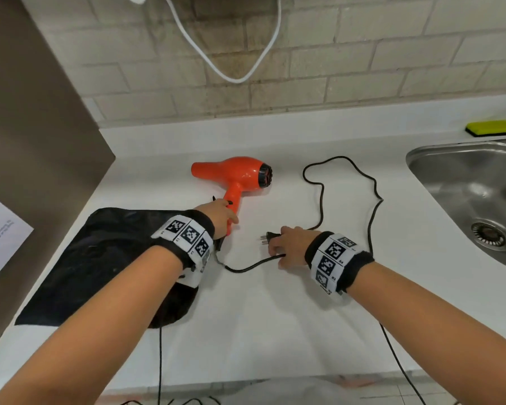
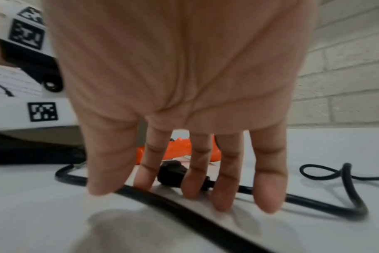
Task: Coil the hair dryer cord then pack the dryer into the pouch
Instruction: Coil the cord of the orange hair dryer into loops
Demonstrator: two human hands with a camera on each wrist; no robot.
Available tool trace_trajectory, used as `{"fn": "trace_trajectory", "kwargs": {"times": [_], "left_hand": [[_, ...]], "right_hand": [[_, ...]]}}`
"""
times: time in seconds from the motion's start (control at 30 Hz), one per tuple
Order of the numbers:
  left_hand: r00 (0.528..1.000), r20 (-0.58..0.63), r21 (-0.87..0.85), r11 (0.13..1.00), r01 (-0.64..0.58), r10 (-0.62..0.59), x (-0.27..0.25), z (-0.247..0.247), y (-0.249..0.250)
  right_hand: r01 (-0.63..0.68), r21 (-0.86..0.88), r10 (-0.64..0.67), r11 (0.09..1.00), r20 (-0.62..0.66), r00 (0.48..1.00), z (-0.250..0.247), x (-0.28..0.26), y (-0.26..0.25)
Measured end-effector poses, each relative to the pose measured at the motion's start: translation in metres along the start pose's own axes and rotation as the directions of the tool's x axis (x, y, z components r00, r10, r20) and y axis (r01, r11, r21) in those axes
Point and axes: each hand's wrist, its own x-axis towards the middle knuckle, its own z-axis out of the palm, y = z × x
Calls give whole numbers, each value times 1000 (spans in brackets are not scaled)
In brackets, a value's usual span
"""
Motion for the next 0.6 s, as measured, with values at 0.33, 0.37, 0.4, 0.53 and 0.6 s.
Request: {"fn": "trace_trajectory", "kwargs": {"times": [0.33,0.37,0.4,0.53,0.6], "left_hand": [[973,22,-80,970,-229,231,-2,17,-10],[975,23,-95,971,-218,221,0,17,-8],[978,9,-130,970,-204,207,1,18,-6],[975,-151,-246,949,-194,160,6,19,-4],[954,-250,-300,924,-239,166,7,11,-4]], "right_hand": [[22,14,-21,1000,-60,998,8,2,2],[29,70,-23,997,-80,997,9,0,5],[44,116,-32,992,-101,994,8,-2,9],[142,252,-76,957,-256,964,-5,-13,22],[166,271,-56,948,-370,927,-15,-18,29]]}}
